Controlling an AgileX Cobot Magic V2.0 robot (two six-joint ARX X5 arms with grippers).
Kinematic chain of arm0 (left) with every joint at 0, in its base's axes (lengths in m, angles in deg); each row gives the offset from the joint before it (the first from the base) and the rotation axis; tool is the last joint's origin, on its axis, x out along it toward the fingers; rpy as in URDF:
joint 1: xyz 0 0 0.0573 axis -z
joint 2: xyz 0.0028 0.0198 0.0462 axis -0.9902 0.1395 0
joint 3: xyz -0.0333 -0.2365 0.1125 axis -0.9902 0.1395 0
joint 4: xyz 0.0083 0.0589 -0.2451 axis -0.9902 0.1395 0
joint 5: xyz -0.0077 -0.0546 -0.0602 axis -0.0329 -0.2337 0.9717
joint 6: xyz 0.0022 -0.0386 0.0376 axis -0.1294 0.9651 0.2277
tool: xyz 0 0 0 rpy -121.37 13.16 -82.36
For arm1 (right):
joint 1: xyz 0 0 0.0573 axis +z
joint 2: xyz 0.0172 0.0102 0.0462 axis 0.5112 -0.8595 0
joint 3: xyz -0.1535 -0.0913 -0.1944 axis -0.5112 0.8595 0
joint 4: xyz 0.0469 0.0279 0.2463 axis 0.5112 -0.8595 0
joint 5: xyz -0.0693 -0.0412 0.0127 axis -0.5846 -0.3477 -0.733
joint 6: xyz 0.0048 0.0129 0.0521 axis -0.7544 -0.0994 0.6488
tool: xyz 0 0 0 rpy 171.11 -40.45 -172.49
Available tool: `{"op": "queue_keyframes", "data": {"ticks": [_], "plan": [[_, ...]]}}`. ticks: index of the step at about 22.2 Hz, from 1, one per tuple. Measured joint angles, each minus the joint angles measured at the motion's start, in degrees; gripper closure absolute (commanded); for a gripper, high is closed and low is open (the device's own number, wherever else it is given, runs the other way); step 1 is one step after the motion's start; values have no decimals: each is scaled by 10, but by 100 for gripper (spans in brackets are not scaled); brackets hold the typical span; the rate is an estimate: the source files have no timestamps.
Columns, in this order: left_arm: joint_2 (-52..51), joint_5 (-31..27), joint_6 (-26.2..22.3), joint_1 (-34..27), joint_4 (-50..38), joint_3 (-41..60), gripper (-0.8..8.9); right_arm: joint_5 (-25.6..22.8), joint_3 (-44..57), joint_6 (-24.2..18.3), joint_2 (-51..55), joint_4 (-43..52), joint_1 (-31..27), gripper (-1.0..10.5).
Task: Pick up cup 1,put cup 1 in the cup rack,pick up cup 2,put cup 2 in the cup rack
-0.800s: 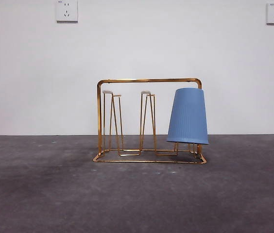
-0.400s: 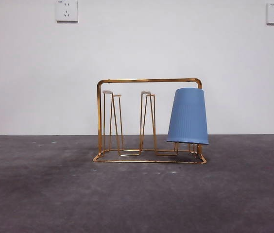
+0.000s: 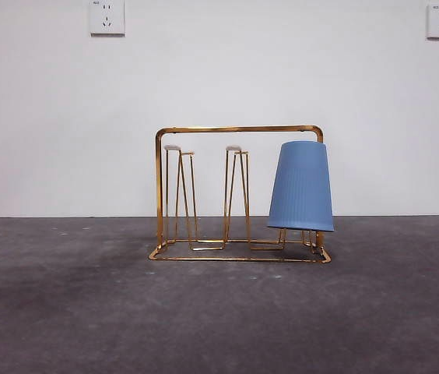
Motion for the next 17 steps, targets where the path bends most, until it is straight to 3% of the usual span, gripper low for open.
{"op": "queue_keyframes", "data": {"ticks": [4, 8, 17], "plan": [[0, 0, 0, 0, 5, 0, 822, -1, 0, 0, 0, -5, 0, 925], [0, 1, -2, -6, 8, 0, 822, -4, 0, 0, 2, -18, -1, 746], [-23, 28, -1, -73, 52, 0, 822, -30, 0, -12, 45, -111, -1, 748]]}}
